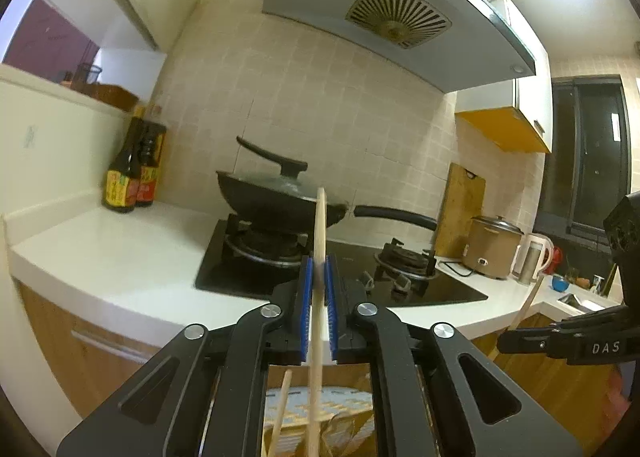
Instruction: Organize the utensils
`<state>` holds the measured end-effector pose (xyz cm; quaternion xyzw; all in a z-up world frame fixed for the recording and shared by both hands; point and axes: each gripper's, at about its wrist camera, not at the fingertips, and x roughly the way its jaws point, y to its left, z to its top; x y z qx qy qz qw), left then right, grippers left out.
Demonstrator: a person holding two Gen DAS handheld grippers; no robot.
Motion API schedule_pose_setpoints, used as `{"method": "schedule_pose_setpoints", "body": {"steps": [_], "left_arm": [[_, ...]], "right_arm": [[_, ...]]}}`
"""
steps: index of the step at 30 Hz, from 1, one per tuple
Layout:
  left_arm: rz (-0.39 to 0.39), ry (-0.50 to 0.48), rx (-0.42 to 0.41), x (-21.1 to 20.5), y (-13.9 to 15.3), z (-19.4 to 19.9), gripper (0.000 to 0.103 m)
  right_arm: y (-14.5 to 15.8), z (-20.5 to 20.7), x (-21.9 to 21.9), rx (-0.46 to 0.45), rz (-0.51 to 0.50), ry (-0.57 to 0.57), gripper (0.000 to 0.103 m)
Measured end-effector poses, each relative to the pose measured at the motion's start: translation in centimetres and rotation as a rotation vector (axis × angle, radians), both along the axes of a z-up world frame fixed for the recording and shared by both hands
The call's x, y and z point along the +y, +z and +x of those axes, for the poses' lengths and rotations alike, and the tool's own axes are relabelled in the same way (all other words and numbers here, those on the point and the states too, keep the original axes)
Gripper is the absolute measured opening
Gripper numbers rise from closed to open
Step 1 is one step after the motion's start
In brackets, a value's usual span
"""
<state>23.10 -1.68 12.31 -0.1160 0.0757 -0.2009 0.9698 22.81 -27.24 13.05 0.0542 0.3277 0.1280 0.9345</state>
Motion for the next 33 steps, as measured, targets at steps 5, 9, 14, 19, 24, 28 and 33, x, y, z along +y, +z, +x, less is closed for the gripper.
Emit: {"method": "schedule_pose_setpoints", "body": {"steps": [5,9,14,19,24,28,33], "left_arm": [[0.005,-0.007,0.042,1.1,-0.4,-1.1,0.058],[-0.004,-0.048,0.063,2.1,-0.3,-3.2,0.075],[-0.004,-0.036,0.073,2.9,-0.3,-7.5,0.089],[0.004,0.006,0.122,2.9,-2.2,-10.7,0.091],[0.042,0.059,0.155,2.2,-5.3,-13.6,0.091],[0.099,0.121,0.148,1.3,-7.3,-15.4,0.091],[0.113,0.214,0.121,1.0,-9.0,-16.5,0.091]], "right_arm": [[-0.5,-0.5,-0.4,0.02,0.046,0.023,0.013],[-0.4,-2.6,-0.9,-0.007,0.069,0.026,0.051],[-0.6,-6.0,-0.9,-0.077,0.05,0.015,0.057],[-2.4,-10.1,-0.7,-0.181,0.018,-0.055,0.069],[-5.0,-13.4,-0.7,-0.289,0.03,-0.148,0.084],[-7.7,-15.1,0.6,-0.385,-0.004,-0.196,0.089],[-10.3,-15.8,2.2,-0.447,-0.059,-0.226,0.091]]}}
